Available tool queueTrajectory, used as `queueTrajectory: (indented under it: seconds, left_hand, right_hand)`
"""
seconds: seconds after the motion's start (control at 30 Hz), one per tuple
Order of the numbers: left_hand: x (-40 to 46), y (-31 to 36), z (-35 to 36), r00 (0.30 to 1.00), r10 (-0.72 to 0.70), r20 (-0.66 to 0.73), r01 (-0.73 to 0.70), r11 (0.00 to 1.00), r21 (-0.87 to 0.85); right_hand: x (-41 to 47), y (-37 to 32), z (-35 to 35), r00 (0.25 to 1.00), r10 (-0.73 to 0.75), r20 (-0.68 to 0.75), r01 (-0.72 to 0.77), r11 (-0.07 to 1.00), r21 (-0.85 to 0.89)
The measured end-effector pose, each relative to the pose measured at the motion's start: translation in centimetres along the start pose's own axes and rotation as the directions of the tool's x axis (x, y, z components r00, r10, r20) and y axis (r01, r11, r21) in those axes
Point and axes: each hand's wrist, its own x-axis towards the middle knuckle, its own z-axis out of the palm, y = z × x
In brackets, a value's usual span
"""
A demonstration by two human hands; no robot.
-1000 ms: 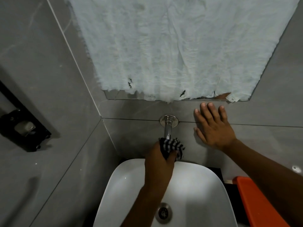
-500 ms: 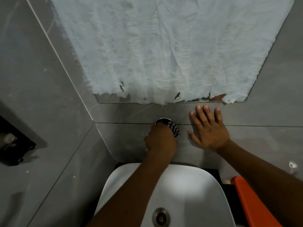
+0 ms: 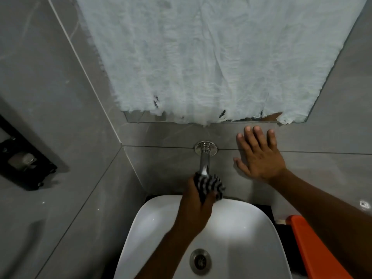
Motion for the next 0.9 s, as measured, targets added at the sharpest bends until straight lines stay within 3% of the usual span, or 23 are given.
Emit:
queueTrajectory:
  seconds: [0.07, 0.13, 0.2, 0.27, 0.3, 0.33, 0.37, 0.4, 0.43, 0.47, 0.53, 0.63, 0.67, 0.7, 0.77, 0.83, 0.9]
  left_hand:
    - [-1.3, -0.1, -0.1, 0.981, -0.110, 0.160, 0.163, 0.914, -0.372]
    - [-1.4, 0.7, -0.7, 0.914, -0.176, 0.366, 0.376, 0.707, -0.599]
    - [-1.7, 1.1, -1.4, 0.866, -0.216, 0.452, 0.461, 0.694, -0.553]
    - [-2.8, 1.1, -0.8, 0.873, -0.275, 0.402, 0.457, 0.748, -0.482]
    - [-3.4, 0.9, -0.3, 0.885, -0.325, 0.334, 0.453, 0.767, -0.455]
    - [-4.0, 0.8, 0.2, 0.894, -0.363, 0.262, 0.445, 0.779, -0.442]
    - [-4.5, 0.7, 0.6, 0.896, -0.386, 0.217, 0.443, 0.781, -0.440]
    - [-5.0, 0.7, 1.0, 0.890, -0.401, 0.216, 0.455, 0.765, -0.456]
    - [-5.4, 0.6, 1.3, 0.882, -0.398, 0.253, 0.471, 0.730, -0.494]
    - [-5.8, 0.5, 1.5, 0.872, -0.380, 0.309, 0.490, 0.683, -0.542]
    - [-6.5, -0.2, 1.9, 0.845, -0.365, 0.390, 0.533, 0.523, -0.665]
    - [-6.8, -2.1, 3.2, 0.802, -0.359, 0.477, 0.555, 0.153, -0.818]
    - [-6.9, -2.4, 4.1, 0.797, -0.342, 0.498, 0.552, 0.074, -0.831]
    - [-6.8, -2.6, 5.3, 0.799, -0.306, 0.518, 0.559, 0.060, -0.827]
    - [-6.2, -2.3, 8.0, 0.789, -0.264, 0.555, 0.605, 0.170, -0.778]
    - [-5.0, -1.3, 10.9, 0.750, -0.234, 0.619, 0.659, 0.345, -0.668]
    - [-3.0, 0.6, 13.8, 0.702, -0.263, 0.661, 0.665, 0.575, -0.477]
  right_hand:
    - [-0.1, 0.1, -0.6, 0.999, 0.009, 0.046, -0.009, 1.000, 0.001]
    - [0.2, -0.4, -1.8, 0.991, 0.045, 0.122, -0.048, 0.998, 0.027]
    - [0.7, -2.1, -3.9, 0.966, 0.149, 0.213, -0.173, 0.980, 0.097]
    - [0.7, -4.7, -6.1, 0.894, 0.254, 0.368, -0.353, 0.906, 0.233]
    - [0.3, -6.0, -7.5, 0.828, 0.256, 0.499, -0.465, 0.811, 0.354]
    - [-0.4, -7.2, -9.0, 0.718, 0.195, 0.668, -0.614, 0.629, 0.476]
    - [-1.2, -8.4, -10.6, 0.584, 0.065, 0.809, -0.765, 0.378, 0.522]
    - [-2.2, -9.4, -11.9, 0.474, -0.080, 0.877, -0.863, 0.158, 0.481]
    - [-3.3, -10.0, -12.9, 0.415, -0.177, 0.892, -0.901, 0.052, 0.430]
    - [-4.2, -10.3, -13.6, 0.420, -0.202, 0.885, -0.899, 0.046, 0.436]
    - [-5.4, -9.9, -14.3, 0.485, -0.086, 0.870, -0.863, 0.114, 0.493]
    - [-6.2, -7.2, -15.4, 0.549, 0.029, 0.835, -0.834, 0.086, 0.545]
    - [-6.6, -6.0, -15.8, 0.584, 0.070, 0.809, -0.811, 0.087, 0.578]
    - [-7.1, -4.9, -16.3, 0.611, 0.109, 0.784, -0.791, 0.079, 0.606]
    - [-8.8, -2.3, -17.5, 0.596, 0.183, 0.782, -0.795, -0.006, 0.607]
    - [-11.3, 0.5, -18.9, 0.512, 0.269, 0.816, -0.822, -0.123, 0.556]
    - [-14.5, 3.1, -20.3, 0.370, 0.324, 0.871, -0.859, -0.237, 0.453]
